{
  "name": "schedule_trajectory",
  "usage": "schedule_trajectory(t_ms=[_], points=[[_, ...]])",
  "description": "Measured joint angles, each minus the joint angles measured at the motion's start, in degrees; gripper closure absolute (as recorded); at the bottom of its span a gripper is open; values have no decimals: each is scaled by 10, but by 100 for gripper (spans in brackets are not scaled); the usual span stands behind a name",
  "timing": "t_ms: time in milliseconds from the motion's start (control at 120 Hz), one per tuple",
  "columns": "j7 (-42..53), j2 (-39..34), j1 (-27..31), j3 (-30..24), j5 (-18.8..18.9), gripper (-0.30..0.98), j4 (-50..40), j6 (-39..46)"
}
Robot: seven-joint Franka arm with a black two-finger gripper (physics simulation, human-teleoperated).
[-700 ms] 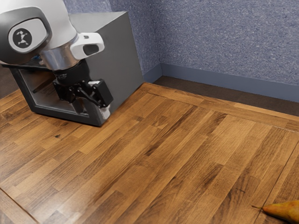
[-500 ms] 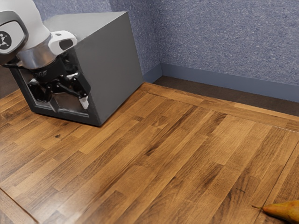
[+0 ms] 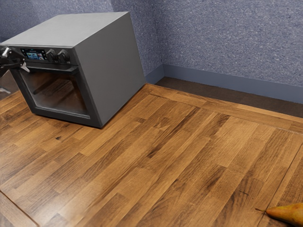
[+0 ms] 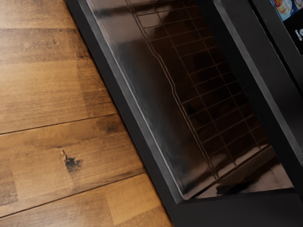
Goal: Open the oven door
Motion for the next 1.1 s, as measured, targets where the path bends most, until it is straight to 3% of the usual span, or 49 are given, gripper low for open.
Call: schedule_trajectory(t_ms=[433,1100], points=[[-115,127,2,22,-3,0,117,91],[-186,203,-5,23,-1,0,164,114]])
